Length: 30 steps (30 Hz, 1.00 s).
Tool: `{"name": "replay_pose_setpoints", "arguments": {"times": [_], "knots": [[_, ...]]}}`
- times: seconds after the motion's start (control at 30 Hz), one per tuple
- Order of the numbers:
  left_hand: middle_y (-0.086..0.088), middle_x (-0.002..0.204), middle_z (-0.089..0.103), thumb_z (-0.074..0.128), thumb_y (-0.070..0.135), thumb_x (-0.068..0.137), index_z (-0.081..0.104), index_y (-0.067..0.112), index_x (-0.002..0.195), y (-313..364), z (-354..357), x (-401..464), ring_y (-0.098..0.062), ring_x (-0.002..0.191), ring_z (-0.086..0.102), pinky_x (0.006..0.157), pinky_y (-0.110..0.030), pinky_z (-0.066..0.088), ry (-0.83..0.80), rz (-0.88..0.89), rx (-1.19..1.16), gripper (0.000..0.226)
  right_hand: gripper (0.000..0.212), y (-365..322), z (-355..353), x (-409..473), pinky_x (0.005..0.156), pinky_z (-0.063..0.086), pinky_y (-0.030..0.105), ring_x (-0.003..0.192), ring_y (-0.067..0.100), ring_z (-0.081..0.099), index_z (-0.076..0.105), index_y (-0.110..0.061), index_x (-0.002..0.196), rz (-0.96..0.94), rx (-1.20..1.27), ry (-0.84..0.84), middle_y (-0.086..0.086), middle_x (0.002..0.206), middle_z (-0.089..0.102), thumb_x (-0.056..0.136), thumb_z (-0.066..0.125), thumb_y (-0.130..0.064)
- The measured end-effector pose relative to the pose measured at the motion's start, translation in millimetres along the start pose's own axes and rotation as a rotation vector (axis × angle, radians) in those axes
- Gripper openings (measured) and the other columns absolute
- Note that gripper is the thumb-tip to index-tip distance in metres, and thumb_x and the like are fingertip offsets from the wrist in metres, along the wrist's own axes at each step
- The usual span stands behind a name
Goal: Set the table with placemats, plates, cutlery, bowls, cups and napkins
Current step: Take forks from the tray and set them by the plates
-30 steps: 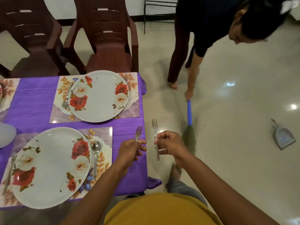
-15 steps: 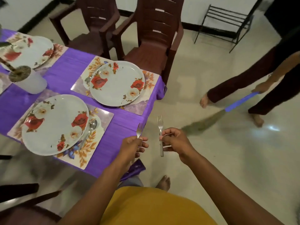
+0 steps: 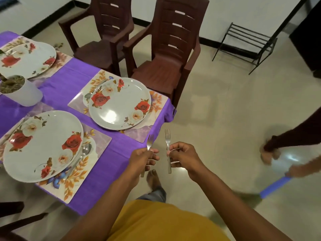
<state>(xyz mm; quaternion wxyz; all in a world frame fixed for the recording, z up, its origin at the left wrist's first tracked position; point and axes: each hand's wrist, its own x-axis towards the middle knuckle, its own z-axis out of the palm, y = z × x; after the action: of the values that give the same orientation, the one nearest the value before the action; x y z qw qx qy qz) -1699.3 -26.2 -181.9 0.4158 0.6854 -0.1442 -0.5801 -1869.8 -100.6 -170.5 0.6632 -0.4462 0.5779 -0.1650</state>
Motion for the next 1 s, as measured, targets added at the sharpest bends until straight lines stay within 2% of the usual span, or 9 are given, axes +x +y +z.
{"name": "replay_pose_setpoints", "arguments": {"times": [0.17,0.27,0.37,0.57,0.7,0.83,1.0], "knots": [[-0.01,0.087,0.077,0.057,0.015,0.101,0.077,0.012,0.106,31,10,44,-0.014,0.067,0.061,0.056,-0.025,0.043,-0.039,-0.015,-0.016,0.021,0.01,-33,-1,37,0.069,0.064,0.038,0.071,0.021,0.073,0.072,-0.007,0.099,0.021,-0.061,0.001,0.009,0.083,0.074,0.089,0.074,-0.007],[-0.013,0.089,0.077,0.061,0.015,0.099,0.078,0.012,0.106,52,13,65,-0.014,0.068,0.062,0.056,-0.025,0.043,-0.052,-0.019,-0.037,0.019,0.012,-54,4,59,0.069,0.064,0.039,0.071,0.021,0.072,0.073,-0.006,0.099,0.025,-0.093,-0.001,0.012,0.083,0.073,0.088,0.075,-0.006],[-0.013,0.091,0.078,0.069,0.018,0.096,0.08,0.013,0.104,69,12,83,-0.014,0.068,0.061,0.055,-0.024,0.043,-0.042,-0.001,-0.046,0.014,0.014,-73,9,82,0.07,0.064,0.04,0.074,0.023,0.071,0.073,-0.006,0.099,0.015,-0.103,-0.013,0.02,0.092,0.074,0.086,0.077,-0.007],[-0.01,0.089,0.079,0.073,0.02,0.095,0.08,0.012,0.099,93,7,104,-0.014,0.07,0.063,0.058,-0.025,0.047,0.089,0.037,-0.037,0.011,0.009,-100,17,123,0.07,0.066,0.041,0.084,0.028,0.075,0.076,-0.012,0.096,0.001,-0.155,-0.069,0.015,0.096,0.075,0.089,0.076,-0.007],[-0.011,0.088,0.078,0.074,0.017,0.093,0.078,0.011,0.096,104,10,118,-0.019,0.076,0.068,0.065,-0.03,0.052,0.185,0.018,-0.085,0.008,0.014,-116,19,150,0.066,0.064,0.034,0.089,0.027,0.075,0.076,-0.017,0.096,-0.006,-0.231,-0.145,0.008,0.095,0.077,0.092,0.073,-0.004],[-0.004,0.079,0.078,0.072,0.019,0.095,0.077,0.01,0.093,116,18,133,-0.018,0.074,0.066,0.064,-0.03,0.05,0.26,-0.013,-0.165,0.011,0.018,-139,14,182,0.062,0.06,0.028,0.085,0.021,0.076,0.074,-0.013,0.101,-0.011,-0.278,-0.271,0.006,0.093,0.078,0.09,0.074,0.001],[-0.005,0.076,0.076,0.074,0.02,0.093,0.08,0.013,0.092,134,35,155,-0.02,0.077,0.065,0.068,-0.035,0.048,0.425,-0.034,-0.229,0.01,0.025,-172,5,227,0.064,0.061,0.03,0.075,0.016,0.077,0.067,-0.008,0.101,-0.024,-0.364,-0.431,0.004,0.083,0.078,0.083,0.077,0.007]]}}
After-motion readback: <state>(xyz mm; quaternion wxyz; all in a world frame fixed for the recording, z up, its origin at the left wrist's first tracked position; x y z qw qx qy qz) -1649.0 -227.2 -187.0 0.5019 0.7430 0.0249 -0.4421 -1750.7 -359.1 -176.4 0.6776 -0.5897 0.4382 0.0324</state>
